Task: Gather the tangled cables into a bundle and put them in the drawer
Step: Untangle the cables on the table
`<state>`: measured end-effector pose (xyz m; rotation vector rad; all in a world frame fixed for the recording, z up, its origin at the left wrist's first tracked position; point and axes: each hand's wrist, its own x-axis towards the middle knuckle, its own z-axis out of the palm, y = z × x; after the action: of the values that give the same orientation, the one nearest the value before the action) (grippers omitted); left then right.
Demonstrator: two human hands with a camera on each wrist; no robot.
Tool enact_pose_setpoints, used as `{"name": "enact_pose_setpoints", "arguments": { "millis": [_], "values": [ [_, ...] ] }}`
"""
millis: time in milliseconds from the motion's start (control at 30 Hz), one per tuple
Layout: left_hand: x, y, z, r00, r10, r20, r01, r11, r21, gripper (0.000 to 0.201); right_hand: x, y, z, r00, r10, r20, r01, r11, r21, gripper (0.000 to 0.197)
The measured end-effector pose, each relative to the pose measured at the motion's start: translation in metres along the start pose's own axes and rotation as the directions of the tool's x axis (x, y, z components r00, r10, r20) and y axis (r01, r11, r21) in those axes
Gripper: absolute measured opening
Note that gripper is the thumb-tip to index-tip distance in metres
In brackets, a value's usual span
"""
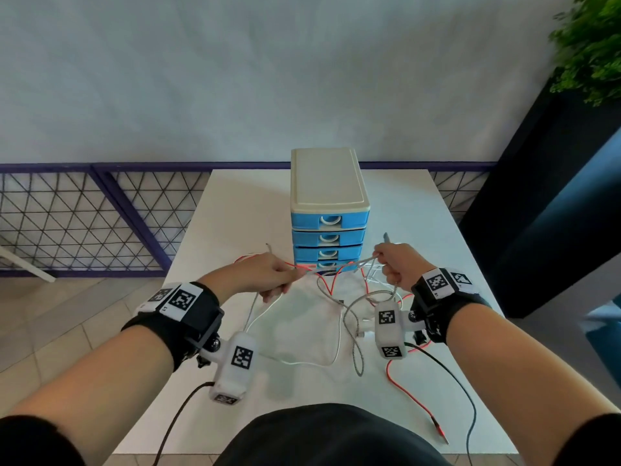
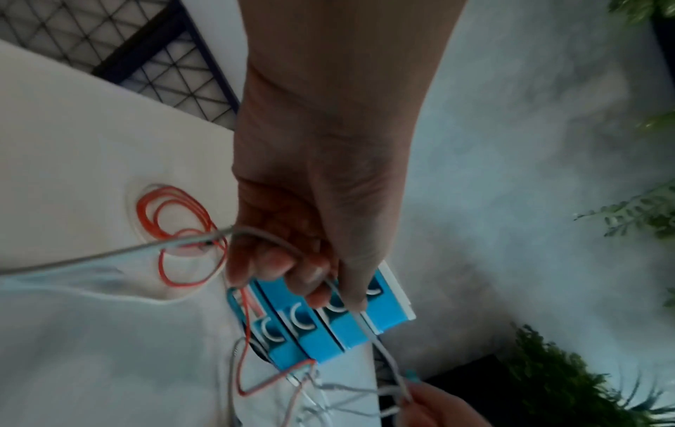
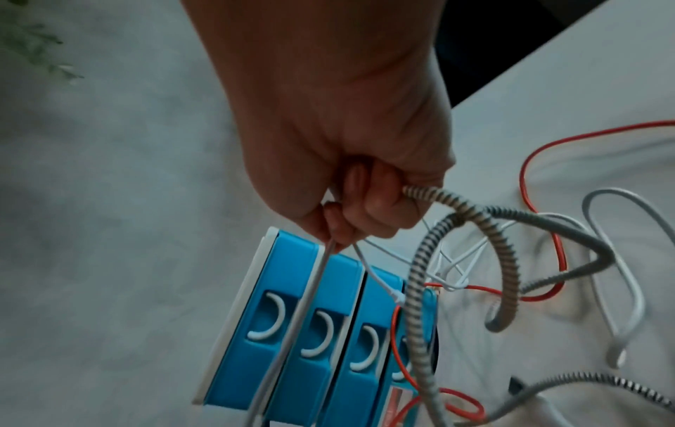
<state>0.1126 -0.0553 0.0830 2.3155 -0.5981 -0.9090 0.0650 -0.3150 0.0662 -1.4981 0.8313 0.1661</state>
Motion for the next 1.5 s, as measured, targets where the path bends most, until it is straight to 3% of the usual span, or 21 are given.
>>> {"name": "enact_pose_setpoints", "arguments": {
  "millis": [67,200,267,333,367,400,500,567,600,633,667,733,833,900,1033,1133,1233,1333,1367,1500],
  "values": [
    [0.0,-0.021,-0.004,0.999,-0.026,0.042,0.02,0.989,0.15,0.049,0.006,0.001,-0.009,0.998,-0.006,-0.062,0.006,1.0,-0.01,0.025],
    [-0.007,-0.068,-0.005,0.989,-0.113,0.094,0.093,0.976,0.195,0.045,0.012,0.005,-0.029,0.99,-0.045,-0.132,0.033,0.995,-0.094,0.026],
    [-0.014,-0.081,-0.005,0.979,-0.176,0.102,0.162,0.977,0.137,0.041,0.013,0.009,-0.037,0.991,-0.065,-0.114,0.041,0.977,-0.207,0.023],
    [-0.017,-0.081,-0.007,0.978,-0.194,0.072,0.175,0.961,0.213,0.041,0.007,0.009,-0.036,0.995,-0.076,-0.065,0.054,0.955,-0.29,0.019],
    [-0.016,-0.078,-0.008,0.983,-0.178,0.041,0.157,0.94,0.303,0.042,0.003,0.009,-0.033,0.996,-0.081,-0.039,0.058,0.912,-0.407,0.017],
    [-0.015,-0.072,-0.007,0.988,-0.152,0.014,0.135,0.912,0.386,0.042,-0.001,0.007,-0.028,0.994,-0.06,-0.092,0.011,0.888,-0.459,0.018],
    [-0.008,-0.044,-0.001,0.998,-0.061,-0.027,0.066,0.807,0.586,0.039,-0.014,0.001,-0.008,0.964,-0.263,-0.047,0.123,0.593,-0.796,0.035],
    [-0.004,-0.019,0.007,0.992,0.11,-0.056,-0.03,0.654,0.756,0.037,-0.02,-0.007,0.01,0.951,-0.31,0.006,0.198,0.592,-0.781,0.03],
    [-0.001,-0.008,0.012,0.975,0.219,-0.039,-0.097,0.576,0.812,0.035,-0.022,-0.009,0.017,0.957,-0.281,0.074,0.244,0.637,-0.731,0.022],
    [0.002,0.002,0.018,0.952,0.307,0.004,-0.168,0.511,0.843,0.032,-0.025,-0.013,0.027,0.962,-0.23,0.149,0.273,0.768,-0.579,0.017],
    [0.004,0.011,0.024,0.921,0.387,0.054,-0.241,0.455,0.857,0.029,-0.027,-0.014,0.036,0.958,-0.186,0.218,0.265,0.864,-0.428,0.025],
    [0.007,0.025,0.035,0.843,0.526,0.111,-0.362,0.403,0.841,0.026,-0.036,-0.015,0.047,0.913,-0.139,0.382,0.222,0.958,-0.182,0.038],
    [0.002,0.044,0.048,0.7,0.688,0.192,-0.527,0.316,0.789,0.025,-0.044,-0.015,0.055,0.837,-0.165,0.523,0.215,0.976,-0.035,0.041],
    [0.001,0.049,0.055,0.603,0.753,0.265,-0.589,0.196,0.784,0.017,-0.049,-0.019,0.059,0.808,-0.193,0.557,0.195,0.979,0.056,0.045],
    [-0.001,0.051,0.066,0.551,0.783,0.291,-0.575,0.103,0.811,0.018,-0.05,-0.019,0.06,0.77,-0.27,0.578,0.205,0.963,0.176,0.037],
    [0.0,0.05,0.072,0.517,0.809,0.28,-0.63,0.137,0.765,0.023,-0.047,-0.017,0.055,0.837,-0.319,0.445,0.322,0.944,0.07,0.033],
    [0.004,0.041,0.079,0.59,0.76,0.273,-0.69,0.299,0.66,0.037,-0.039,-0.01,0.039,0.894,-0.356,0.272,0.377,0.926,-0.03,0.032],
    [0.002,0.026,0.083,0.628,0.764,0.146,-0.661,0.425,0.619,0.037,-0.029,0.001,0.015,0.925,-0.352,0.141,0.366,0.926,-0.09,0.034],
    [0.002,0.023,0.081,0.661,0.742,0.115,-0.643,0.48,0.597,0.033,-0.027,0.004,0.006,0.937,-0.327,0.122,0.339,0.936,-0.094,0.034],
    [0.028,0.009,0.082,0.884,0.449,0.133,-0.437,0.688,0.58,0.015,-0.028,0.013,-0.021,0.957,-0.19,0.22,0.186,0.982,0.041,0.027]
  ]
}}
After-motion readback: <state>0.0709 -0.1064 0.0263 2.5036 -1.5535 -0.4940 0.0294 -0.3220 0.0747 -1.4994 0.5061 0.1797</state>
